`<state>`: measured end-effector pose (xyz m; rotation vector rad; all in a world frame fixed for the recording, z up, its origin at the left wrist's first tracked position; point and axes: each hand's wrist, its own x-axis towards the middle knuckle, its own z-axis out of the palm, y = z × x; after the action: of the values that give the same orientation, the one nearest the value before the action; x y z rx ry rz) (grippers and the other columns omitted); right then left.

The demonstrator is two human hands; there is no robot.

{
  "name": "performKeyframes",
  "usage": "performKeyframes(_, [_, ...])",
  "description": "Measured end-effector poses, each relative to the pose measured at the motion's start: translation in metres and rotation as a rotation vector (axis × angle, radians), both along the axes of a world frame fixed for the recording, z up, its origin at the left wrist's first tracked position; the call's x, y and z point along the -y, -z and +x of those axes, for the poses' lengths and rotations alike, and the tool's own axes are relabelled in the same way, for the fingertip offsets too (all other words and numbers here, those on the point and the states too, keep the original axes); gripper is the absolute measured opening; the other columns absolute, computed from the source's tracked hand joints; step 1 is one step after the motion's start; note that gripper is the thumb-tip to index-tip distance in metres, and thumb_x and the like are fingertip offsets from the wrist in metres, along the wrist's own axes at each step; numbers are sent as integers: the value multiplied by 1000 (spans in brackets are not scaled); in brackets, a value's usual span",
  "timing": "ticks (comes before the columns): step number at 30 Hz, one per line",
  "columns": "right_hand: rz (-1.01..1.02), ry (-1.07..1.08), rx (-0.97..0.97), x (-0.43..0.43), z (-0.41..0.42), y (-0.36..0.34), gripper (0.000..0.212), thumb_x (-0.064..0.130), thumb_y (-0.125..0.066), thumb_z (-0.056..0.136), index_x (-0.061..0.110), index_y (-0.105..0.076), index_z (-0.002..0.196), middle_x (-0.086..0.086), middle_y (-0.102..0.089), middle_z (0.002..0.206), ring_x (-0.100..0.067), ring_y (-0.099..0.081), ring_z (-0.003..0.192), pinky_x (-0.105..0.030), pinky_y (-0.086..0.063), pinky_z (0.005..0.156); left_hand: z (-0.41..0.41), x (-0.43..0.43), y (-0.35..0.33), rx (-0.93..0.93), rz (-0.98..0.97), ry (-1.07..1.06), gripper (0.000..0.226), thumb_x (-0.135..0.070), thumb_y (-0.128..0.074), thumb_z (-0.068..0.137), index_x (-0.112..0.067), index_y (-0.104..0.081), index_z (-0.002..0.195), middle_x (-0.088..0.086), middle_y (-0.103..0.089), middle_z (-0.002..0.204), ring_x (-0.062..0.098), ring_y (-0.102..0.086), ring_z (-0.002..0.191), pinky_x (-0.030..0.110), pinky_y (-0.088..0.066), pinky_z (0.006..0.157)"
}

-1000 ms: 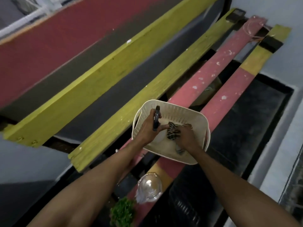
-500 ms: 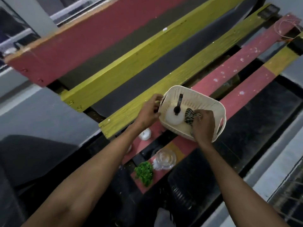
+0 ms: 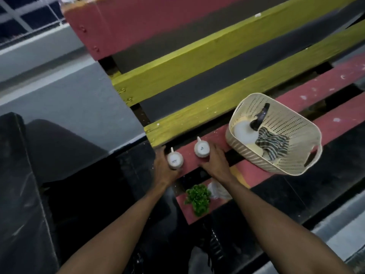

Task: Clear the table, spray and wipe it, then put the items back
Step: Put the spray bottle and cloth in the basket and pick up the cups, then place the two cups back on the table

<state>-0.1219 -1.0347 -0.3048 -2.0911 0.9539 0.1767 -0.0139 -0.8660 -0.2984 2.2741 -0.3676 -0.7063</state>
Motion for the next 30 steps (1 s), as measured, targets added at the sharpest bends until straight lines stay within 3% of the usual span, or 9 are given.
performKeyframes(3, [-91,-7,-26,1,16,25,85,25,-82,72,6,-41,144,-16,-52,137,-33,-52,127,-39,-45,97,-10,9,23,-48,-30,-62,87,-16,-91,62,-2,-45,135,17,-56,131,35,-56,119,45,-50,95])
performKeyframes(7, [-211,26,27,2,24,38,66,28,-82,73,4,-53,126,-16,-61,119,-37,-59,111,-40,-46,86,-20,18,36,46,-61,-204,58,-20,-81,78,-9,-57,129,14,-61,125,33,-59,113,42,-51,91])
performKeyframes(9, [-191,45,46,0,23,33,62,27,-82,73,5,-55,124,-15,-62,116,-36,-61,108,-39,-46,82,-20,12,30,65,-97,-236,49,-19,-81,76,-12,-62,121,10,-65,118,31,-62,107,41,-53,87])
performKeyframes(14, [-156,90,133,-45,18,-33,56,33,-82,73,18,-54,118,-1,-59,110,-28,-58,103,-32,-36,72,-13,-54,-39,121,-115,-296,60,-15,-89,66,-9,-66,120,3,-68,112,22,-63,101,30,-47,87])
performKeyframes(16, [-155,91,185,-74,21,-67,54,38,-80,74,25,-53,119,4,-58,108,-23,-57,99,-32,-40,71,-9,-88,-77,157,-105,-318,59,-18,-87,65,-14,-66,120,2,-70,109,21,-65,99,29,-49,86])
performKeyframes(20, [-141,95,323,-168,32,-149,46,41,-80,73,28,-54,108,2,-62,100,-26,-60,92,-36,-47,73,-4,-192,-162,220,-140,-424,58,-20,-89,60,-21,-59,110,-4,-68,95,19,-63,86,22,-42,71])
performKeyframes(24, [-129,75,417,-286,50,-209,51,42,-82,70,22,-57,111,-4,-67,104,-28,-63,96,-36,-50,79,5,-326,-222,259,-159,-454,61,-23,-90,59,-26,-53,107,-4,-68,100,20,-62,93,27,-45,76])
performKeyframes(28, [-119,29,406,-422,73,-242,47,48,-79,73,18,-58,102,-7,-69,102,-32,-65,97,-39,-51,78,20,-483,-255,318,-175,-505,61,-25,-92,58,-24,-58,108,-8,-68,96,13,-63,85,8,-43,65])
performKeyframes(30, [-97,-12,379,-487,87,-247,48,44,-80,73,14,-58,103,-9,-68,104,-32,-65,98,-40,-52,81,31,-560,-264,324,-145,-548,58,-25,-93,58,-23,-62,108,-7,-70,95,16,-65,86,23,-54,74])
